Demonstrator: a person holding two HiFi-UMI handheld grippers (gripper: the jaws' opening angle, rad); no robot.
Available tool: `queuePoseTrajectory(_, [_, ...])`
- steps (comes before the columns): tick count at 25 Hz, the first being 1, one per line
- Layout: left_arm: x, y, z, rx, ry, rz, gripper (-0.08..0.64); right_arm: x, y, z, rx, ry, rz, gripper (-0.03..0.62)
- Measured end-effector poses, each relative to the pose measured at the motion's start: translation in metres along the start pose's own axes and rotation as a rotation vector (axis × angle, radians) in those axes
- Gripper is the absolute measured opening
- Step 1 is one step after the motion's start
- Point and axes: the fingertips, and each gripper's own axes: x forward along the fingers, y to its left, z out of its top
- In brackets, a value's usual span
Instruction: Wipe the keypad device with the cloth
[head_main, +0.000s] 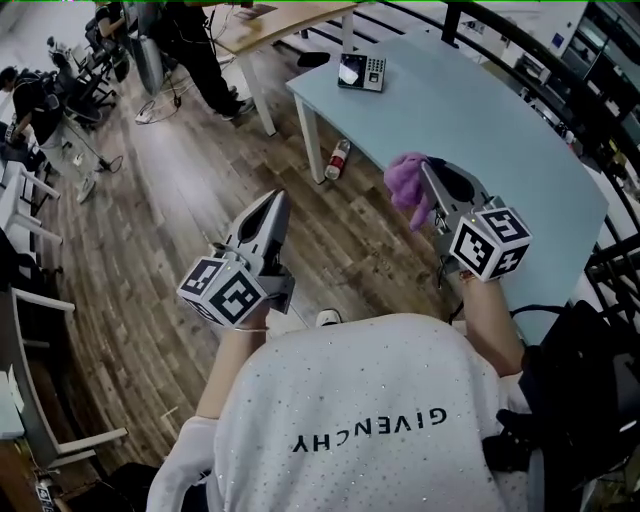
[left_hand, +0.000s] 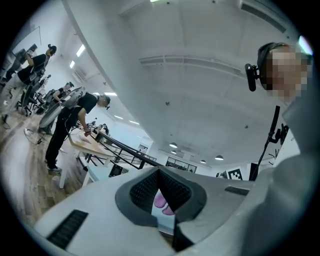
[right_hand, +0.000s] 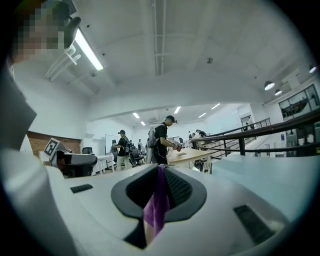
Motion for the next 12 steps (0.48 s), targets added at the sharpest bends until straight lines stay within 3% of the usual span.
queuePoseTrajectory(6, [0.003,0.051,0.052,0.013,-0.023,-0.067,0.002,0.048,0.021,0.023,-0.021,-0.042,-0.054,0.037])
queuePoseTrajectory(12, [0.021,0.100,0.051,0.043,0.061,-0.124,0.002,0.074,0.030,0.012,-0.062,-0.009,-0.115,0.037])
